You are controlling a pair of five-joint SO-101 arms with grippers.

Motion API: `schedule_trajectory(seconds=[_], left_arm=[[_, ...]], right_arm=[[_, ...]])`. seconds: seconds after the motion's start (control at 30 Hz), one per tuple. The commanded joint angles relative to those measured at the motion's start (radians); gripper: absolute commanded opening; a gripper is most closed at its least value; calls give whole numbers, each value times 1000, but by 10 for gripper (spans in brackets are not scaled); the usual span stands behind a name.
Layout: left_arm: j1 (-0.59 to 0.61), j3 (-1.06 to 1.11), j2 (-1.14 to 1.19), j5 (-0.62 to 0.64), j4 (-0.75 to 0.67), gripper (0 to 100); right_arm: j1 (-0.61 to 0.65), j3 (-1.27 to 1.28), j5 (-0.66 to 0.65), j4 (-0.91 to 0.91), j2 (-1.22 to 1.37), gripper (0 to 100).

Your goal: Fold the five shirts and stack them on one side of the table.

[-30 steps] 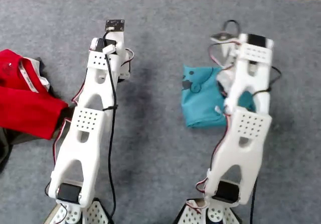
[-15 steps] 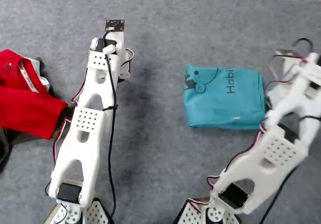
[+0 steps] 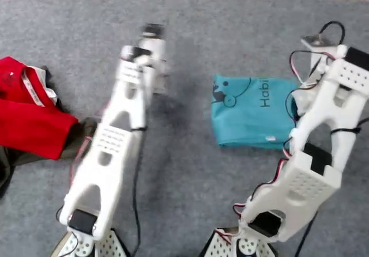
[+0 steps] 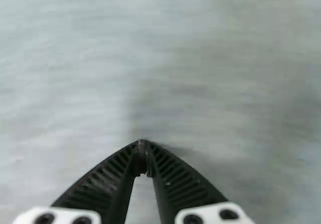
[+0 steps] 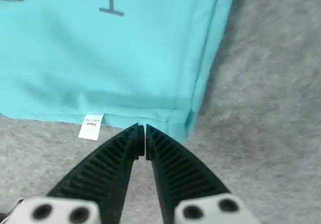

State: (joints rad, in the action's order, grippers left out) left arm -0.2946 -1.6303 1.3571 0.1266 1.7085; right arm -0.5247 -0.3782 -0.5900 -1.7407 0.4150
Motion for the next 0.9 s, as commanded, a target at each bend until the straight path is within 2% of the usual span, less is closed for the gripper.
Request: schedule_trajectory(seconds=[0.0,0.1,0.23,0.37,0.53,0.67,0.8,0.87], left_arm=[[-171,-33,-97,-51,-107,29],[-245,-27,-95,-46,-262,30],[-286,1,-81,6,-404,30],[-275,87,-69,18,-491,30],[-226,232,-34,21,-649,30],[-216,153,-41,17,-598,30],[-214,-35,-41,14,-430,30],[-214,-38,-54,-3,-361,30]], right_arm=[[-84,62,3,66,18,15],[-155,128,2,150,53,15],[-170,206,-34,229,88,15],[-172,225,-34,269,94,15],[-173,185,-41,227,50,15],[-176,131,-58,150,-13,15],[-170,62,-63,60,-97,15],[-167,39,-61,48,-128,15]])
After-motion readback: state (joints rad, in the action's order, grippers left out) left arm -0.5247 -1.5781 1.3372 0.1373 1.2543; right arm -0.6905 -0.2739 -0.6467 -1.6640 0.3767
